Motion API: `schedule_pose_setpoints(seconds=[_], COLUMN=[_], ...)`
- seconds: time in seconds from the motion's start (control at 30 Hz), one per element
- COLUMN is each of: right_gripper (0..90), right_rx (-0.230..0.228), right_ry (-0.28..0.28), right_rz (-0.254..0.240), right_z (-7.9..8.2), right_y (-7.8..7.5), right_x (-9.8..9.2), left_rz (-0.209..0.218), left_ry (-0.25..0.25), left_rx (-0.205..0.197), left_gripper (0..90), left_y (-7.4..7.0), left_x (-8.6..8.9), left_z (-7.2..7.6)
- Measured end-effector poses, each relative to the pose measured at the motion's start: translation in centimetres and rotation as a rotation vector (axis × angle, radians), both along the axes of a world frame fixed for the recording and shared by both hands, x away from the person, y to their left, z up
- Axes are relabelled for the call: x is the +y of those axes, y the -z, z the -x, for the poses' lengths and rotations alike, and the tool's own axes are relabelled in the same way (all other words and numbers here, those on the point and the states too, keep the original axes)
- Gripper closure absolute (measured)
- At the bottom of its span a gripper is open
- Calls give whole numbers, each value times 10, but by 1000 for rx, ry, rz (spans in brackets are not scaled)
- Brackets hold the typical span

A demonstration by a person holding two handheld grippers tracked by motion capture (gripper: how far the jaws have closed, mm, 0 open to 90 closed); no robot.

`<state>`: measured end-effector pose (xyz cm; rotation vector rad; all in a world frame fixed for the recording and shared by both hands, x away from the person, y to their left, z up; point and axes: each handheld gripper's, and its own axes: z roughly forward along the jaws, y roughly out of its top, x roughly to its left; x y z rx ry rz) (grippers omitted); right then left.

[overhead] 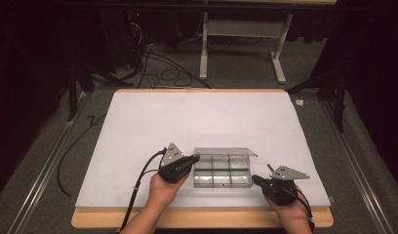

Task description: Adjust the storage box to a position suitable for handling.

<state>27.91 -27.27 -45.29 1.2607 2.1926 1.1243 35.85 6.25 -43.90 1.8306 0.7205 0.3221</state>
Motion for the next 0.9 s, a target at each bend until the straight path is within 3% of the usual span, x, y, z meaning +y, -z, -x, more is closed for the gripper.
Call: schedule_pose_setpoints(seconds=[0.27, 0.57, 0.9], right_gripper=[889, 867, 900], right_rx=[-37, -77, -62], right_ry=[4, 44, 2], right_rz=[3, 1, -21], right_z=[2, 3, 2], right_y=[-6, -11, -9], right_x=[3, 6, 11], left_rz=[-13, -28, -40], left_ry=[-13, -27, -40], left_rx=[-1, 1, 15], left_gripper=[898, 898, 898], left_y=[3, 8, 14], left_x=[-3, -6, -7], left_z=[-9, -17, -27])
